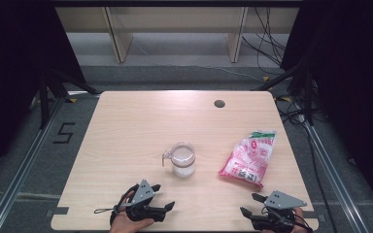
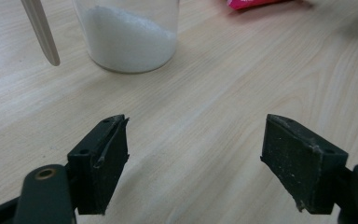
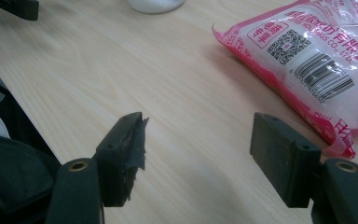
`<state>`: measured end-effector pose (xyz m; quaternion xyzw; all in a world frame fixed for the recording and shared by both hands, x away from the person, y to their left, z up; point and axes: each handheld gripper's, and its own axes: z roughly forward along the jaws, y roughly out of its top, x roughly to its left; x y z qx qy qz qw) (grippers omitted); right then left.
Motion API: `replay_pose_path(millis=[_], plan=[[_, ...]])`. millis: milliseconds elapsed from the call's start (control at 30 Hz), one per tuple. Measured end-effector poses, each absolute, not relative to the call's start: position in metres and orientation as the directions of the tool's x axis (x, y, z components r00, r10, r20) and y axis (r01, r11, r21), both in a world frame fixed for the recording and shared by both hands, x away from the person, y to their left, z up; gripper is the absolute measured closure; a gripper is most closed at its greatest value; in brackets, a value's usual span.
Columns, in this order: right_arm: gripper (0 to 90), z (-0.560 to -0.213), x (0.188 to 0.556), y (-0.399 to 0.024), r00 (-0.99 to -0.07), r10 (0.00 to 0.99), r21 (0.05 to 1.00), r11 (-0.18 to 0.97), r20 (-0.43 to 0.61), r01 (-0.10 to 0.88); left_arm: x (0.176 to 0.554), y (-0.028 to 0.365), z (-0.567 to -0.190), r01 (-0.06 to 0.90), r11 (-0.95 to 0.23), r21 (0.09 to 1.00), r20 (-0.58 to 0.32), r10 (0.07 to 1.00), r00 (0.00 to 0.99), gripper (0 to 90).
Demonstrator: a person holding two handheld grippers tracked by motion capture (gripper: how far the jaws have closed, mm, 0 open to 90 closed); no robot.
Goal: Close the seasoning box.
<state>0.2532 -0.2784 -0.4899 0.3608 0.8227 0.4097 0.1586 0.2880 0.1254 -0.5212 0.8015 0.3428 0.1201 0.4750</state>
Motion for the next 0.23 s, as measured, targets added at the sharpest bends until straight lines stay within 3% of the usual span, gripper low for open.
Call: replay_pose_path(millis=[233], plan=[[35.7, -0.4904, 0.2510, -0.2763, -0.680, 0.730, 0.772, 0.391, 0.072, 0.501, 0.2887, 0.1269, -0.5210, 0.437, -0.324, 0.839, -0.122, 0.671, 0.731, 22.0]])
